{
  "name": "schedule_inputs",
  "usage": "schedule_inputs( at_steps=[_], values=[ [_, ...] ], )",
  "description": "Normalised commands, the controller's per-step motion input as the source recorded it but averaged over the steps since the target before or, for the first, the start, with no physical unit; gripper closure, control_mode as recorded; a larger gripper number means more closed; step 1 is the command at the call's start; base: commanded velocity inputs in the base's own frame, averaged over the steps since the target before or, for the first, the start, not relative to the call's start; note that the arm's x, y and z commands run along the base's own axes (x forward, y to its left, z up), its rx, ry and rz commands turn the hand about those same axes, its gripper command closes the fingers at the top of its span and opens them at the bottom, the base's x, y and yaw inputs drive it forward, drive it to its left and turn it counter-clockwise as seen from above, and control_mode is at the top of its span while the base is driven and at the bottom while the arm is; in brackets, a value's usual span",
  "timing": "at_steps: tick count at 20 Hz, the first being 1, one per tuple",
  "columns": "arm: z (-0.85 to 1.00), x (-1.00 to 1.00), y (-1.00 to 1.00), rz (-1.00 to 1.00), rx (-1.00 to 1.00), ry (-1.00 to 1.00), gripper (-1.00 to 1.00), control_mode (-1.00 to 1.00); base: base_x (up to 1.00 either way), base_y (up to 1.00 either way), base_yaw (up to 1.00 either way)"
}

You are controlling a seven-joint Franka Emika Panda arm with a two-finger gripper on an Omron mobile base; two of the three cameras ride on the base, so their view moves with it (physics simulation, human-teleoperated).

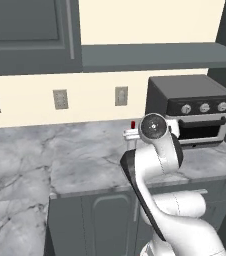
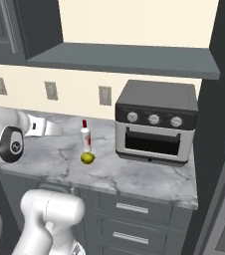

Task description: Place the beer and liquor on the top shelf of the fridge to keep them out of children's reach, and place the pear on lower shelves for easy access.

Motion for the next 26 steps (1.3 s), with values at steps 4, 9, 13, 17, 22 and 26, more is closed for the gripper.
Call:
schedule_inputs(
  at_steps=[4,9,13,17,22,26],
  values=[
    [-0.26,0.53,0.0,-0.05,0.05,0.01,-1.0,-1.0,0.0,0.0,0.0],
    [-0.4,0.53,0.0,-0.04,0.02,0.08,-1.0,-1.0,0.0,0.0,0.0],
    [-0.44,0.47,-0.01,-0.04,0.06,0.07,-1.0,-1.0,0.0,0.0,0.0],
    [-0.3,0.36,-0.08,-0.04,0.06,0.02,-1.0,-1.0,0.0,0.0,0.0],
    [-0.24,0.34,-0.15,-0.05,0.08,0.0,-1.0,-1.0,0.0,0.0,0.0],
    [-0.17,0.37,-0.1,-0.04,0.06,0.0,-1.0,-1.0,0.0,0.0,0.0]
  ],
)
